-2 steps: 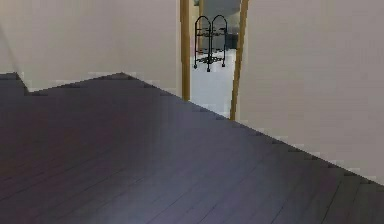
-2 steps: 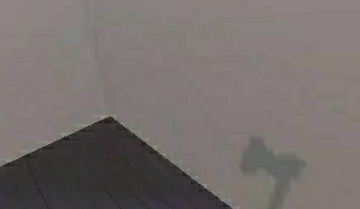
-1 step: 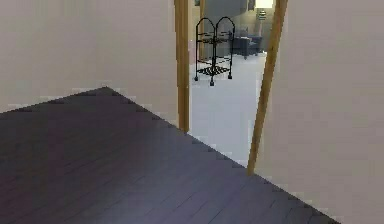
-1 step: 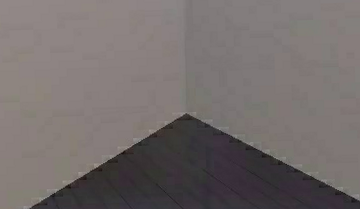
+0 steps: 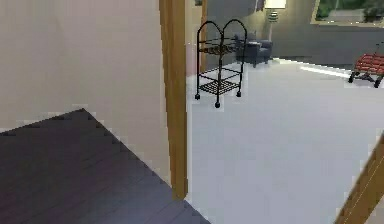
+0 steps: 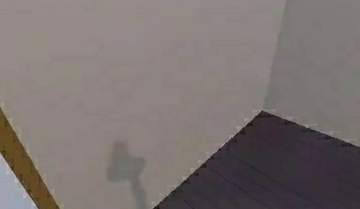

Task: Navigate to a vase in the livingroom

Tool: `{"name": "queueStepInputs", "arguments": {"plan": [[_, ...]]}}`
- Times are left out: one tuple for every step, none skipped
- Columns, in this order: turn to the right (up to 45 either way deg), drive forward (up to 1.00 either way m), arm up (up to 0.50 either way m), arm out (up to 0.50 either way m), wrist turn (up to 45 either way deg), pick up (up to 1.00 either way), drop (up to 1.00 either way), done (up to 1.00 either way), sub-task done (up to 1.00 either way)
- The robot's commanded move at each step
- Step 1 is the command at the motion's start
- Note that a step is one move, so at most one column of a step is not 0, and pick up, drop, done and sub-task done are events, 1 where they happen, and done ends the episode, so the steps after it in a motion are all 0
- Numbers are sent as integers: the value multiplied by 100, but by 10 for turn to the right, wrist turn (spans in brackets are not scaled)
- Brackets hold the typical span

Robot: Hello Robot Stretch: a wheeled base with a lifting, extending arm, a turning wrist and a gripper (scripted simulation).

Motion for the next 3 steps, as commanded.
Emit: {"name": "queueStepInputs", "arguments": {"plan": [[0, 80, 0, 0, 0, 0, 0, 0, 0], [450, 0, 0, 0, 0, 0, 0, 0, 0], [0, 45, 0, 0, 0, 0, 0, 0, 0]]}}
